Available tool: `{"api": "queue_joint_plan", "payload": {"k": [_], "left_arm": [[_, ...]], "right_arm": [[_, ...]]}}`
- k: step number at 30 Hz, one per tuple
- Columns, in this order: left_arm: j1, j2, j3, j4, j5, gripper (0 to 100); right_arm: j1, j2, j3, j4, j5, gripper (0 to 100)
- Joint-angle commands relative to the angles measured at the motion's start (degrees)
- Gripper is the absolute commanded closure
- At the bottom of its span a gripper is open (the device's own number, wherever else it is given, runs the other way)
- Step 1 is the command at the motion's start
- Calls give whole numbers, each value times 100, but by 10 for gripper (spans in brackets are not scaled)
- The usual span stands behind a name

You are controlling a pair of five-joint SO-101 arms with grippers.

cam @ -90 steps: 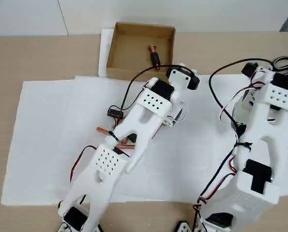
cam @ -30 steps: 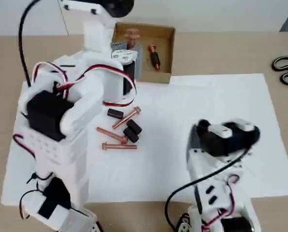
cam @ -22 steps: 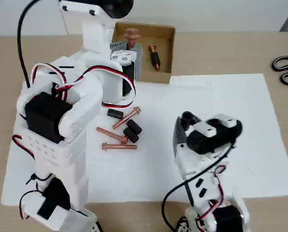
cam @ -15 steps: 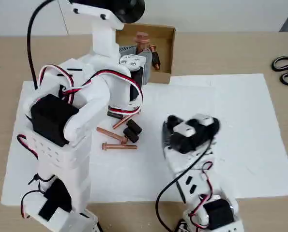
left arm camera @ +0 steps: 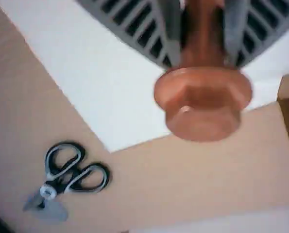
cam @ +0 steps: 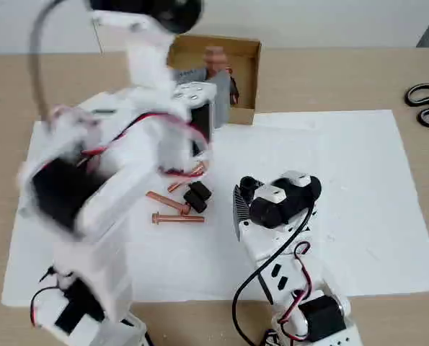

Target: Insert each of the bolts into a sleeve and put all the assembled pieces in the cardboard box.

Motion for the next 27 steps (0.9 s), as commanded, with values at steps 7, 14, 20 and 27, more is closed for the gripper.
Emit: {"api": "queue_joint_plan", "payload": {"k": [7, 14, 20, 27], "left_arm": [[-79, -1547, 488, 97, -132, 994], [-79, -2532, 2668, -88, -149, 994], [-79, -3077, 5174, -1679, -123, 994], [-35, -3745, 8004, -4325, -123, 994]], "right_arm": [[-22, -75, 273, -321, -62, 994], [-22, -75, 484, -646, -62, 994], [-338, -75, 510, -646, -62, 994], [-532, -75, 519, -611, -53, 995]]}}
